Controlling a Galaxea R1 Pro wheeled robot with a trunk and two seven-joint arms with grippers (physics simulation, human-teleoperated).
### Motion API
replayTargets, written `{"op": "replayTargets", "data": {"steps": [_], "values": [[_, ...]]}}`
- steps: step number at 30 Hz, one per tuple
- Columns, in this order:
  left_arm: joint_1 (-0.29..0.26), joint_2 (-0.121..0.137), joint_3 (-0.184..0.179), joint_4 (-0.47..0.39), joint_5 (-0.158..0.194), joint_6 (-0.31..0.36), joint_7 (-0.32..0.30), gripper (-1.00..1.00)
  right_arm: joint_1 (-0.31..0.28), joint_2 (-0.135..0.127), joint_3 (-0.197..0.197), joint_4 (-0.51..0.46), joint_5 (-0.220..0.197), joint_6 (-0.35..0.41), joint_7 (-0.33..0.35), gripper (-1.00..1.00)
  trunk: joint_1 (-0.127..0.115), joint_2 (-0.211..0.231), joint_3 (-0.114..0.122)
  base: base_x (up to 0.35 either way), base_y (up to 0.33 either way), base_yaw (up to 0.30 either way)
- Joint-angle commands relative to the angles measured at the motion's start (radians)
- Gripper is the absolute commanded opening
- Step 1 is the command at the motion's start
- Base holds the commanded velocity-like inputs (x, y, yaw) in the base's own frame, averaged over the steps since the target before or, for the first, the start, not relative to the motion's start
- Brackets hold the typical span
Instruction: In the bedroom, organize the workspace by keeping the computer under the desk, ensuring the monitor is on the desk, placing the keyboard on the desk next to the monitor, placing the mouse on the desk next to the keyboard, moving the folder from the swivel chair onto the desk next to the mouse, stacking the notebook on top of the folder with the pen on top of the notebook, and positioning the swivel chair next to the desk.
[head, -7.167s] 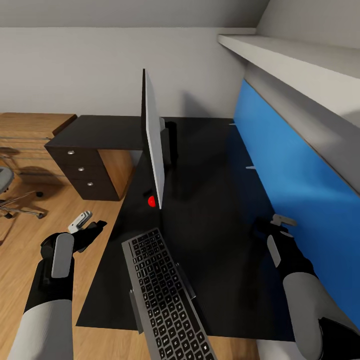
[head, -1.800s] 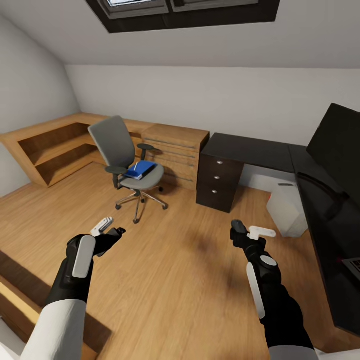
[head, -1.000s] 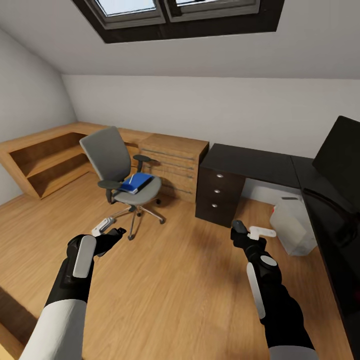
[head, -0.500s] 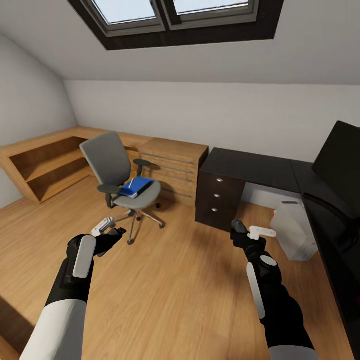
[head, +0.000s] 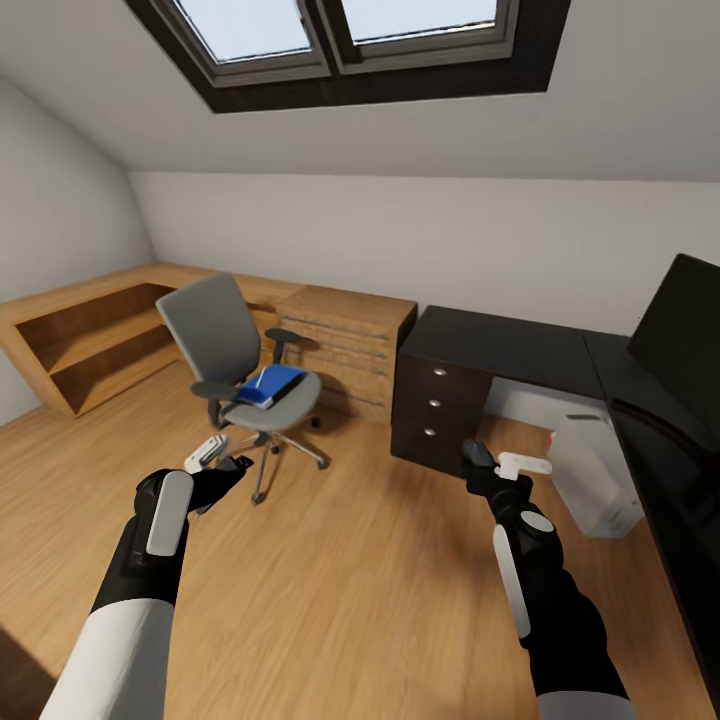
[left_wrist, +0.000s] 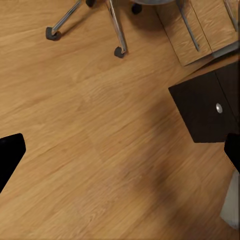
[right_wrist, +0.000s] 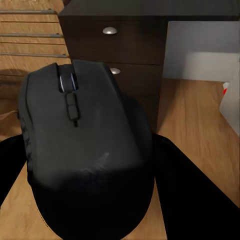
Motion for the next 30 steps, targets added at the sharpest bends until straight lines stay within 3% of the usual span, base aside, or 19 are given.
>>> {"op": "replayTargets", "data": {"steps": [1, 24, 30], "values": [[-0.001, -0.001, 0.002, -0.001, 0.011, 0.003, 0.009, 1.00, -0.001, 0.001, -0.001, -0.001, 0.003, 0.006, 0.002, -1.00, 0.001, -0.001, 0.001, 0.315, -0.073, 0.000], [0.000, -0.003, 0.002, -0.001, 0.009, 0.003, 0.008, 1.00, 0.002, 0.001, -0.001, -0.004, 0.003, -0.023, 0.000, -1.00, 0.001, -0.001, 0.037, 0.323, -0.015, 0.000], [-0.001, -0.018, 0.002, -0.001, 0.006, 0.002, 0.009, 1.00, 0.002, 0.000, -0.001, -0.004, 0.004, -0.023, 0.000, -1.00, 0.001, -0.001, 0.046, 0.329, -0.001, 0.024]]}}
